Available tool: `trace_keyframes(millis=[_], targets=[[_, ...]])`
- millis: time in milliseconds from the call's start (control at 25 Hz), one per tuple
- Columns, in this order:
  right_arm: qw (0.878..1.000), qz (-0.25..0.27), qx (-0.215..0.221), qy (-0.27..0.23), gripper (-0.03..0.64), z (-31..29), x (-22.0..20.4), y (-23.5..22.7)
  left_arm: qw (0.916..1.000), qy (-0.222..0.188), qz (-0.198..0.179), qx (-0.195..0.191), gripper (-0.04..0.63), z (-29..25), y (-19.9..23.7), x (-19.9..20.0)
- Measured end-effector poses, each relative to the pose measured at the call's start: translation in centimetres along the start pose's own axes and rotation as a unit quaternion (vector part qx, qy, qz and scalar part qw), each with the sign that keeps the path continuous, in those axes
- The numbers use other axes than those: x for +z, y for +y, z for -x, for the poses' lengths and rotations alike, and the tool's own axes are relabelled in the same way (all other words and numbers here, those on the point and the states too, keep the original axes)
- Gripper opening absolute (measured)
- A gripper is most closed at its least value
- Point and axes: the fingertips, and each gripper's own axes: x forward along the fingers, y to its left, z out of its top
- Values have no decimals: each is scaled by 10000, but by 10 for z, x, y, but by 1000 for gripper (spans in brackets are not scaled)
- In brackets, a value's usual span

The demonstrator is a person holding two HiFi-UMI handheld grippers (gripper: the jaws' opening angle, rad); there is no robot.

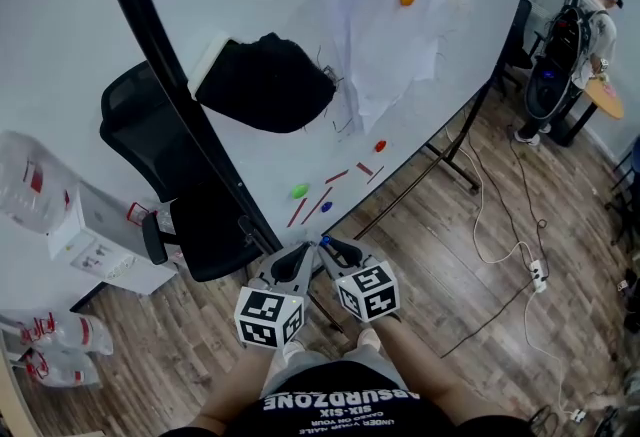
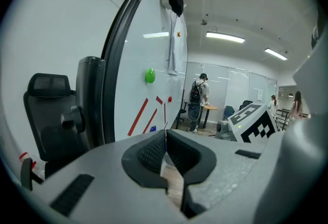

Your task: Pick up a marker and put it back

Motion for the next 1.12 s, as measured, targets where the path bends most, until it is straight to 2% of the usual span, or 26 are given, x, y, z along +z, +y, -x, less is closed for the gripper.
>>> trace_keyframes(millis=[1120], targets=[[9994, 239, -186, -164, 61, 3, 15, 1, 9998, -85, 164, 35, 8, 7, 13, -4]])
